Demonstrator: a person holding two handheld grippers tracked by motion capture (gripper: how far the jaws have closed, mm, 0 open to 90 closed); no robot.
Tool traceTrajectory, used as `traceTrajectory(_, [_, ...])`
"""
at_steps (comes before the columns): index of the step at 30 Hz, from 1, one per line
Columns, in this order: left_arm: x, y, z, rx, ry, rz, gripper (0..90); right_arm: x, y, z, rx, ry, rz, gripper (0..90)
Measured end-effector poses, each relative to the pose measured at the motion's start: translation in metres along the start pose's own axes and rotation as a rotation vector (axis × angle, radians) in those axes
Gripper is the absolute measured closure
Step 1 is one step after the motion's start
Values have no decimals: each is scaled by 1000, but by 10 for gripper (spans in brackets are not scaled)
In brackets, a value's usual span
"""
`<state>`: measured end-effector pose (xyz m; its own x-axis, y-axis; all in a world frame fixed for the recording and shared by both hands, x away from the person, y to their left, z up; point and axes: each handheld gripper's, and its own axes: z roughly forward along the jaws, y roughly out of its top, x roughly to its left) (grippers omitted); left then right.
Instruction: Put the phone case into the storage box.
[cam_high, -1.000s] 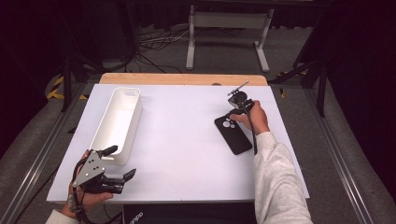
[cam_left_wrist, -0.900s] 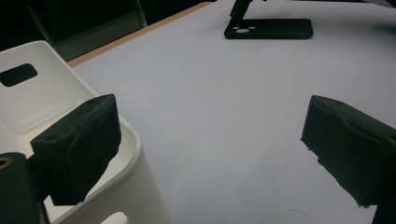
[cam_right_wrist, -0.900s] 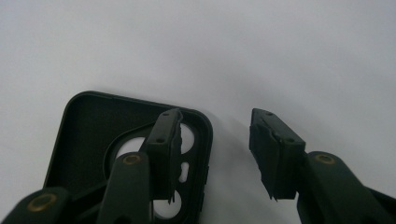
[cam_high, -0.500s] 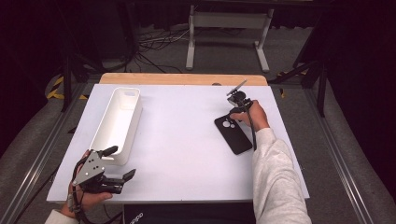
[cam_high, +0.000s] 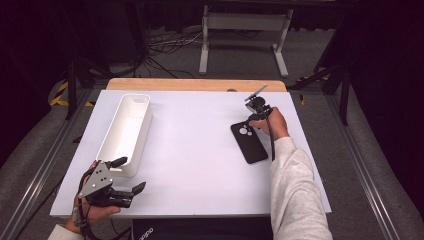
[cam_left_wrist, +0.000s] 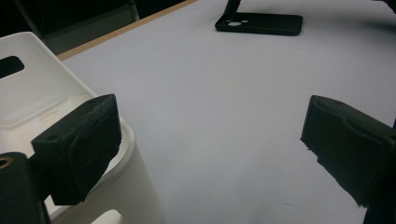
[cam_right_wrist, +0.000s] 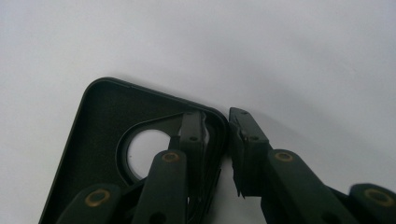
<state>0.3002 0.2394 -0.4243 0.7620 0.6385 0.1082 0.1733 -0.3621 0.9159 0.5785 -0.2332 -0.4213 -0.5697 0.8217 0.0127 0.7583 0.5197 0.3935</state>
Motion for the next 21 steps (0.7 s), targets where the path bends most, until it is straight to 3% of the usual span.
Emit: traceTrajectory(21, [0, 0, 1, 7, -4, -9, 56, -2, -8, -11, -91, 26, 16, 821])
